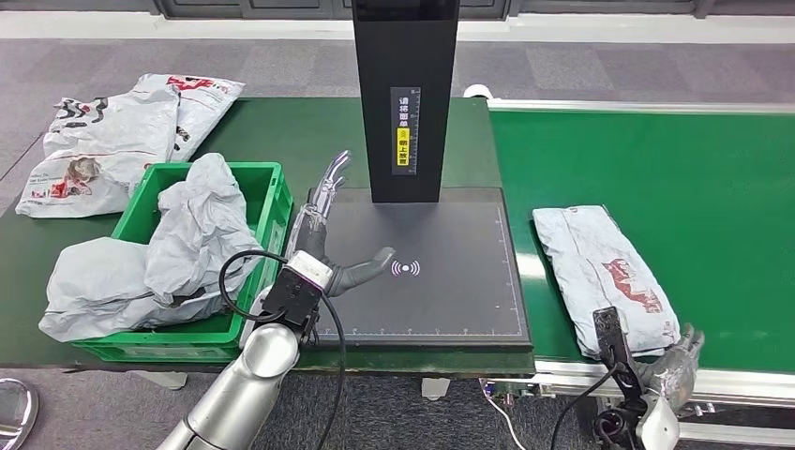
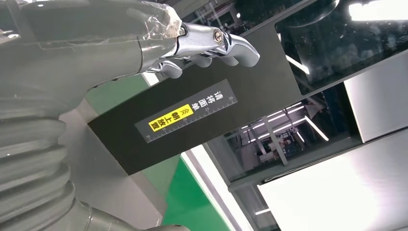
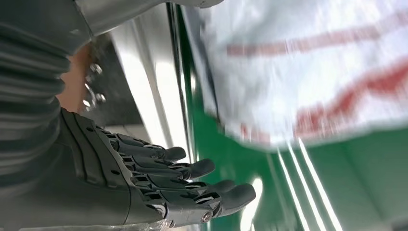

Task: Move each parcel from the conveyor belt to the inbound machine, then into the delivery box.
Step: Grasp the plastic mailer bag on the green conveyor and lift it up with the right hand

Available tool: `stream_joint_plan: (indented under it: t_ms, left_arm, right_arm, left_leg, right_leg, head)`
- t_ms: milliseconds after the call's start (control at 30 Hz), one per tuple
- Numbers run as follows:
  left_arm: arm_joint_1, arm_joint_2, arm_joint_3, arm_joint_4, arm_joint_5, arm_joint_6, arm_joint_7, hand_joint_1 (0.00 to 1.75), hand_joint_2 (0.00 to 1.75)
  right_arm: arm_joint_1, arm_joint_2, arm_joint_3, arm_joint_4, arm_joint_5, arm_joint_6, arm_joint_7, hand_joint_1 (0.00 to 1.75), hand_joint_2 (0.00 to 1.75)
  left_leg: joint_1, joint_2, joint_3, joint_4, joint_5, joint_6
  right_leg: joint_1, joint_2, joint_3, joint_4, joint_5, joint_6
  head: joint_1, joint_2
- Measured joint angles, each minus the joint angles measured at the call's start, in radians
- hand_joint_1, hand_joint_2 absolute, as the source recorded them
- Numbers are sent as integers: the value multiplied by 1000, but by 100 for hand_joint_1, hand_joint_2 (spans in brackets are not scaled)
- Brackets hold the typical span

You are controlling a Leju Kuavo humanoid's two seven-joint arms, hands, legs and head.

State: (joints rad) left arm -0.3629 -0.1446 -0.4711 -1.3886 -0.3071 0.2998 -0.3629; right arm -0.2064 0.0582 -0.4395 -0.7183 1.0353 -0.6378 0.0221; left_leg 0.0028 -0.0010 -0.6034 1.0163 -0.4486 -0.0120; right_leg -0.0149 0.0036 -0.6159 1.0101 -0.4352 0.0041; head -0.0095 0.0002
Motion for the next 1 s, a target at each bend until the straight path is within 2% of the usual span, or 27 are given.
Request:
stream_joint_plan:
  t_ms: [200,400,533,667,1000]
  left_arm:
    - [0,8,0,-3,0,0,-3,0,175]
    - [0,10,0,-3,0,0,-3,0,175]
    - [0,10,0,-3,0,0,-3,0,175]
    - [0,11,0,-3,0,0,-3,0,175]
    - [0,16,0,-8,-5,0,-4,0,175]
  right_arm:
    - [-87,-39,-12,181,-42,84,-6,0,175]
    - [-113,-50,-12,234,-25,96,19,0,175]
    - [-137,-56,-13,267,-14,138,41,1,175]
    - [-155,-59,-12,292,-27,184,26,175,175]
    - [-183,-65,-12,316,-40,190,9,175,175]
  left_leg:
    - [0,0,0,0,0,0]
    - [0,0,0,0,0,0]
    - [0,0,0,0,0,0]
    - [0,0,1,0,0,0]
    - [0,2,2,1,0,1]
  right_leg:
    - [0,-1,0,0,0,0]
    - [0,-1,0,0,0,0]
    - [0,-1,0,0,0,0]
    - [0,0,1,0,0,1]
    - [0,1,2,0,2,2]
  head:
    - [0,0]
    - [0,0]
    - [0,0]
    - [0,0]
    - [0,0]
